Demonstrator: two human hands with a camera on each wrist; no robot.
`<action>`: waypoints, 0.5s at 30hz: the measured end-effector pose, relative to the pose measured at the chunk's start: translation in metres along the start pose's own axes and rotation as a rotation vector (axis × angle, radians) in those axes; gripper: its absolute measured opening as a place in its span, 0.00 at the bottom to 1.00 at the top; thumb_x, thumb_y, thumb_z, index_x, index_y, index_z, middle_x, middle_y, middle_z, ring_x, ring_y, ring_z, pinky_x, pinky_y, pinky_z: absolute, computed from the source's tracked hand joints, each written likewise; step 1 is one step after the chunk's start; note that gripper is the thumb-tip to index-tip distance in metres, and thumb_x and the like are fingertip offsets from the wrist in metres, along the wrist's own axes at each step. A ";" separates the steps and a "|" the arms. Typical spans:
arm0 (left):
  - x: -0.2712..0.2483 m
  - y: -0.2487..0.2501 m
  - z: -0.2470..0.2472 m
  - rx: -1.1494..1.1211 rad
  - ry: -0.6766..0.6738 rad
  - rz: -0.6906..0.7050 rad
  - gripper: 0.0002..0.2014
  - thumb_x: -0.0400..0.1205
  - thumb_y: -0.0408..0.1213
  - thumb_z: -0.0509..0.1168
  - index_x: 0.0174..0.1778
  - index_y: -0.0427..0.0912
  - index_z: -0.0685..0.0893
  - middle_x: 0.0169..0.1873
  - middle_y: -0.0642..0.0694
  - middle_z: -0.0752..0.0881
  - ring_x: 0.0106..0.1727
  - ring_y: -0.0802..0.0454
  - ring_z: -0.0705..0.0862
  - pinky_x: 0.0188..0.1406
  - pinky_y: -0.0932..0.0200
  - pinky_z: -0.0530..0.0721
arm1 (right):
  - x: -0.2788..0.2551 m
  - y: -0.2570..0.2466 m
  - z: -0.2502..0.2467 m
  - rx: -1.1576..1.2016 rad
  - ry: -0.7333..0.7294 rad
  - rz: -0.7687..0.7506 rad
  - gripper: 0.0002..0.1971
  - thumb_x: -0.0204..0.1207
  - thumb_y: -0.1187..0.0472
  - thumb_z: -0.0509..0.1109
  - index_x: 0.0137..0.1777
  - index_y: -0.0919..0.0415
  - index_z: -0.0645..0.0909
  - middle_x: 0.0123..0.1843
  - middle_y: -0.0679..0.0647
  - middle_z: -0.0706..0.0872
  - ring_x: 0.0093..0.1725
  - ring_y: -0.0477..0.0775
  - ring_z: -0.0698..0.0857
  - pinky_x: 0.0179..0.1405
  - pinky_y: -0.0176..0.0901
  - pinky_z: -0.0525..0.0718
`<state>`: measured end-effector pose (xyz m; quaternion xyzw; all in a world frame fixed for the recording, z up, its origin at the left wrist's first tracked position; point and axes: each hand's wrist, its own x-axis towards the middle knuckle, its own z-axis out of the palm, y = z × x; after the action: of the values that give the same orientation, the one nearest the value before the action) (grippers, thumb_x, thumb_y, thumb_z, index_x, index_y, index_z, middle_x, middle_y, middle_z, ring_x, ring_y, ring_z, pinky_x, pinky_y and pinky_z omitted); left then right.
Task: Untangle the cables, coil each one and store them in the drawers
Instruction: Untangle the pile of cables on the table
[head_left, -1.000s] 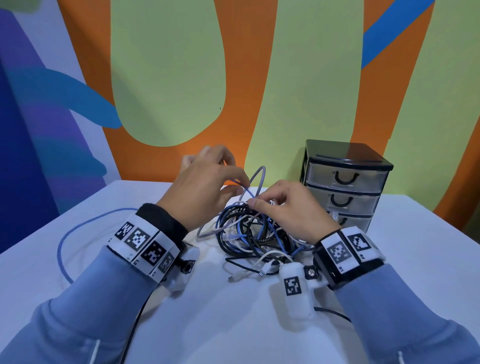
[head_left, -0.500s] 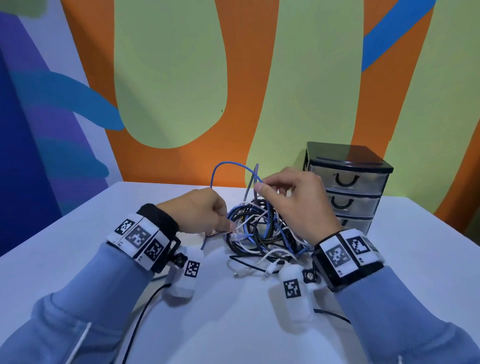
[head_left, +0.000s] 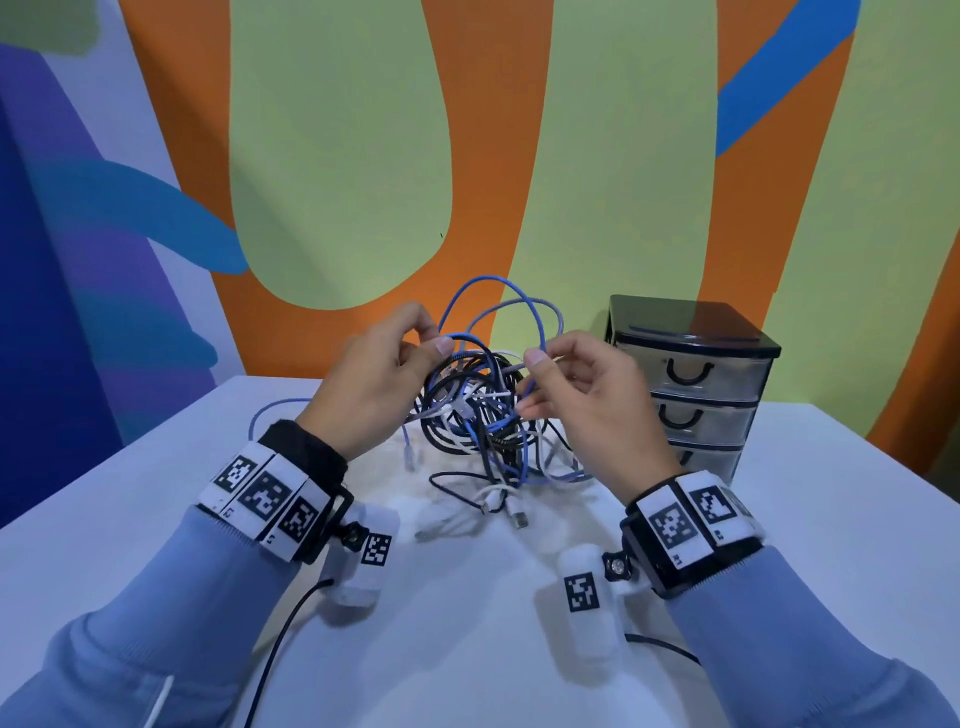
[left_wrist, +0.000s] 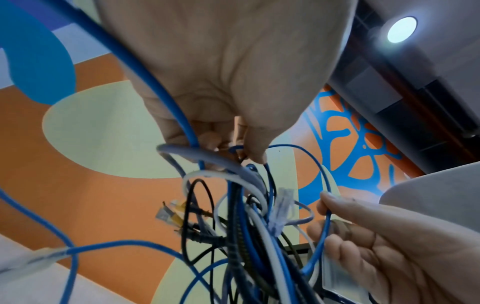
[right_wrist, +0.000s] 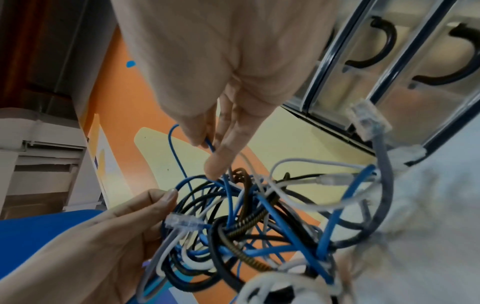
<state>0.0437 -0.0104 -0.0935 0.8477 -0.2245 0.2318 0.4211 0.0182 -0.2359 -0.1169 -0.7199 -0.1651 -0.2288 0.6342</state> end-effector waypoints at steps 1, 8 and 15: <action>0.000 0.001 0.000 0.001 0.008 0.006 0.10 0.92 0.46 0.65 0.48 0.47 0.77 0.24 0.46 0.85 0.23 0.53 0.68 0.23 0.59 0.63 | 0.000 0.001 0.001 0.006 -0.038 0.032 0.09 0.88 0.60 0.72 0.51 0.68 0.83 0.39 0.65 0.92 0.36 0.62 0.94 0.48 0.62 0.94; -0.001 0.005 -0.001 0.060 0.084 0.149 0.10 0.88 0.49 0.72 0.45 0.51 0.82 0.33 0.50 0.85 0.34 0.46 0.79 0.34 0.49 0.76 | -0.005 0.010 0.009 -0.221 -0.280 0.066 0.08 0.87 0.53 0.72 0.47 0.53 0.82 0.43 0.51 0.96 0.46 0.54 0.94 0.57 0.56 0.90; -0.001 0.007 -0.002 0.017 0.170 0.197 0.06 0.87 0.46 0.74 0.46 0.52 0.87 0.27 0.47 0.85 0.32 0.44 0.87 0.35 0.42 0.88 | -0.006 0.012 0.006 -0.542 -0.285 0.038 0.09 0.81 0.48 0.79 0.42 0.50 0.91 0.36 0.46 0.91 0.41 0.49 0.88 0.49 0.49 0.87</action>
<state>0.0389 -0.0125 -0.0885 0.8023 -0.2684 0.3449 0.4066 0.0202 -0.2308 -0.1304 -0.8907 -0.1717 -0.1494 0.3936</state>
